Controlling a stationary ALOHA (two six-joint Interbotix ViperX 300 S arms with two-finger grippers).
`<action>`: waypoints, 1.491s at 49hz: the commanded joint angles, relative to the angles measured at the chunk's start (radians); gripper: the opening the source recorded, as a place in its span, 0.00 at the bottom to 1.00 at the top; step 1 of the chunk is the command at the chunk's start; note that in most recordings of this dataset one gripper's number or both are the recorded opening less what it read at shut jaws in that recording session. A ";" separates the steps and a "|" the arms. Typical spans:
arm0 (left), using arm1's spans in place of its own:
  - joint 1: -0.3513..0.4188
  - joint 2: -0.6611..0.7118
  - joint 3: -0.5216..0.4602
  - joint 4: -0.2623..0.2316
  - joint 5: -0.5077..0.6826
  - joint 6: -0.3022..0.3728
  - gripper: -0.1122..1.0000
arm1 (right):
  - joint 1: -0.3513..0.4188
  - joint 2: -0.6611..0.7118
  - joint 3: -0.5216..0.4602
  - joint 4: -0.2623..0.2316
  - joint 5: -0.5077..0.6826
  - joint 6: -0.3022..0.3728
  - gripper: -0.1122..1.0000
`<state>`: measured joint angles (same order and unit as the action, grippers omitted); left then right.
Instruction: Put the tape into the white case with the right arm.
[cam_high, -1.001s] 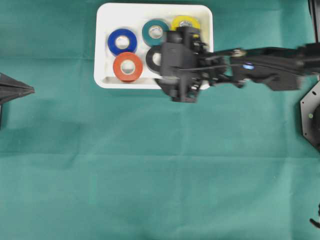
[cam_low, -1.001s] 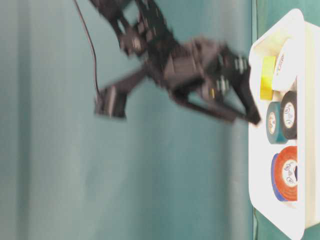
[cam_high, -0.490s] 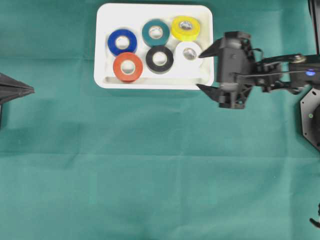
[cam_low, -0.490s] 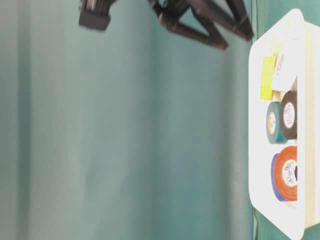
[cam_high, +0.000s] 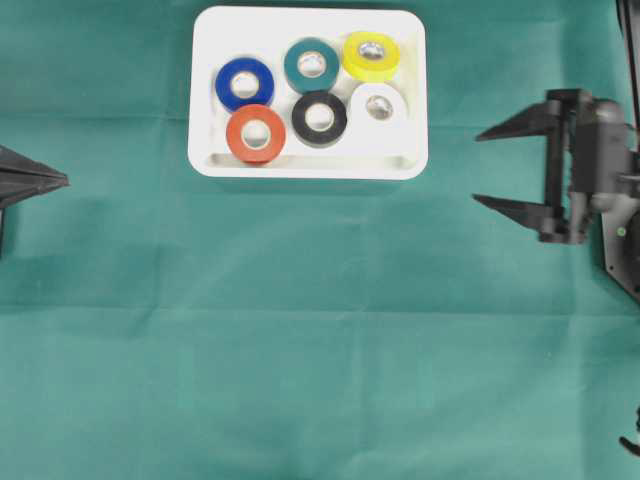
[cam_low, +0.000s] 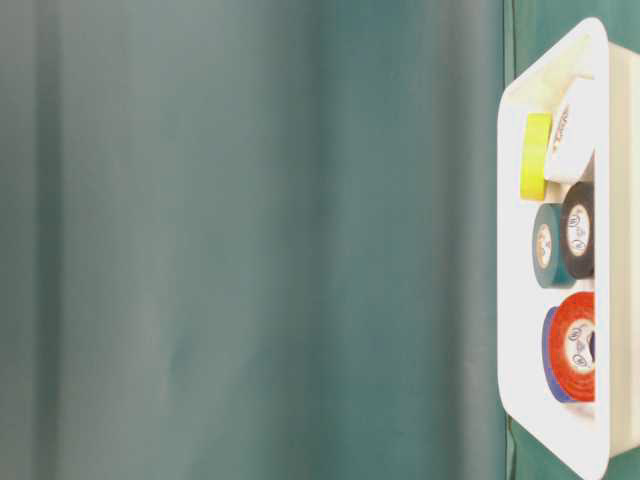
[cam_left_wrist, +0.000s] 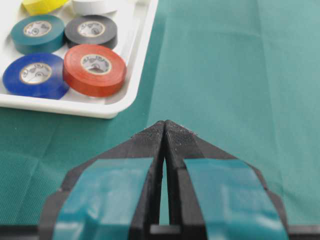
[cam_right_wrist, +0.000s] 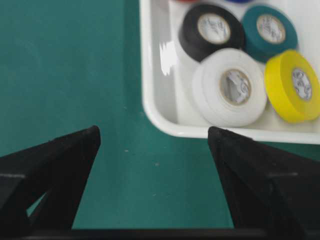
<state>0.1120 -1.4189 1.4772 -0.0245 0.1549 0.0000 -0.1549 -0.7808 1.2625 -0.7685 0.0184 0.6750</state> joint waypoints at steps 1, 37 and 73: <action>0.003 0.008 -0.012 0.000 -0.009 0.002 0.11 | 0.000 -0.055 0.028 0.005 -0.018 0.002 0.69; 0.002 0.008 -0.012 0.000 -0.009 0.002 0.11 | 0.179 -0.164 0.109 0.005 -0.138 0.066 0.65; 0.002 0.009 -0.012 0.000 -0.008 0.002 0.11 | 0.230 -0.284 0.149 0.005 -0.026 0.077 0.65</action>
<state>0.1120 -1.4189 1.4772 -0.0245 0.1549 0.0000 0.0721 -1.0523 1.4159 -0.7655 -0.0077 0.7501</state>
